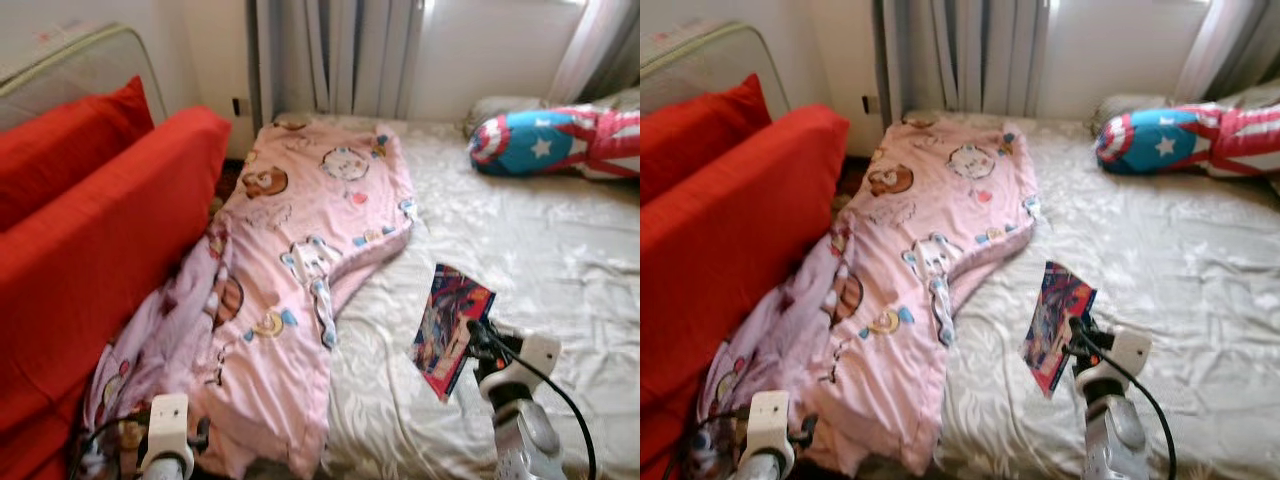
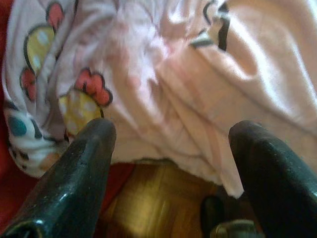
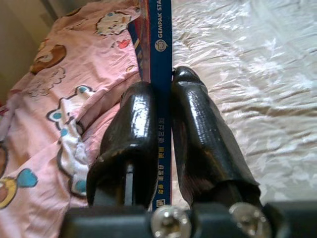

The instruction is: Clean up the room

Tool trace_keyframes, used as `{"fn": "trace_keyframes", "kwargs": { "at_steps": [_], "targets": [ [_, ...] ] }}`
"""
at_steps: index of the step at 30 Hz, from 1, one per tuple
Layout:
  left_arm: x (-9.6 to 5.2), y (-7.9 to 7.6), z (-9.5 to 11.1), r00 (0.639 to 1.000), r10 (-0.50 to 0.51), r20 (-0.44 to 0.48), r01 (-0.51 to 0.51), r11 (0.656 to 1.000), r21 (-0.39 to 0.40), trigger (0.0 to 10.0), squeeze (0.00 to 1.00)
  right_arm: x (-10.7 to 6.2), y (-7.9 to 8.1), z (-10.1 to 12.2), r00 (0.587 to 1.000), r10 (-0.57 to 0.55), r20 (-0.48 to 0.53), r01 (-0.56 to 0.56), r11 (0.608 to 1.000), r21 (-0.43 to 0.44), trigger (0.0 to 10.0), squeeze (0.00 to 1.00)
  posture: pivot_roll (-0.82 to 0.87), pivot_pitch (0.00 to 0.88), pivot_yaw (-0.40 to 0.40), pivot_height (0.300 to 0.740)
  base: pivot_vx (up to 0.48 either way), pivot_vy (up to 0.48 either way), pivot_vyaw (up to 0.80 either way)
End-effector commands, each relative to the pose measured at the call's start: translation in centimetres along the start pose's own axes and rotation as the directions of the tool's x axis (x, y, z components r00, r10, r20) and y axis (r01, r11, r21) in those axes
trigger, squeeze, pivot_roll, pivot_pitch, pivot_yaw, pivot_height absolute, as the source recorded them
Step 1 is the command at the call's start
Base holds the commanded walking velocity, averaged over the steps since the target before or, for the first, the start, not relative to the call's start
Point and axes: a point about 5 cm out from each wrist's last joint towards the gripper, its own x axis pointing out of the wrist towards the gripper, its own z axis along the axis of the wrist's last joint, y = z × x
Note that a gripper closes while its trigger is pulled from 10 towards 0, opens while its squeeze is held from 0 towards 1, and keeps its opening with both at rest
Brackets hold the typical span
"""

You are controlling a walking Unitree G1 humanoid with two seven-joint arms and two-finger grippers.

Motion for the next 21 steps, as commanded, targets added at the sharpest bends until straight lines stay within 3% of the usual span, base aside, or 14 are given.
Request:
{"fn": "trace_keyframes", "kwargs": {
  "at_steps": [1,13,21],
  "targets": [
    [-0.4,-0.2,-1.2,0.999,0.012,-0.048,-0.012,1.000,0.009,10.0,0.00,0.0,-0.4,0.4,0.999,-0.031,0.030,0.032,0.999,-0.026,10.0,0.00,0.03,0.000,-0.103,0.740,0.000,0.000,0.00],
    [-0.6,-1.1,-1.8,0.997,0.006,-0.083,-0.006,1.000,-0.005,10.0,0.00,0.3,-0.7,0.2,0.998,-0.058,-0.006,0.057,0.997,-0.059,10.0,0.00,0.02,0.000,-0.125,0.740,0.000,0.000,0.00],
    [-0.6,-0.5,-1.9,0.995,0.005,-0.095,-0.003,1.000,0.025,10.0,0.00,-0.2,-0.9,-0.6,0.997,-0.076,-0.033,0.074,0.996,-0.054,10.0,0.00,0.02,0.000,-0.107,0.740,0.000,0.000,-0.68]
  ]
}}
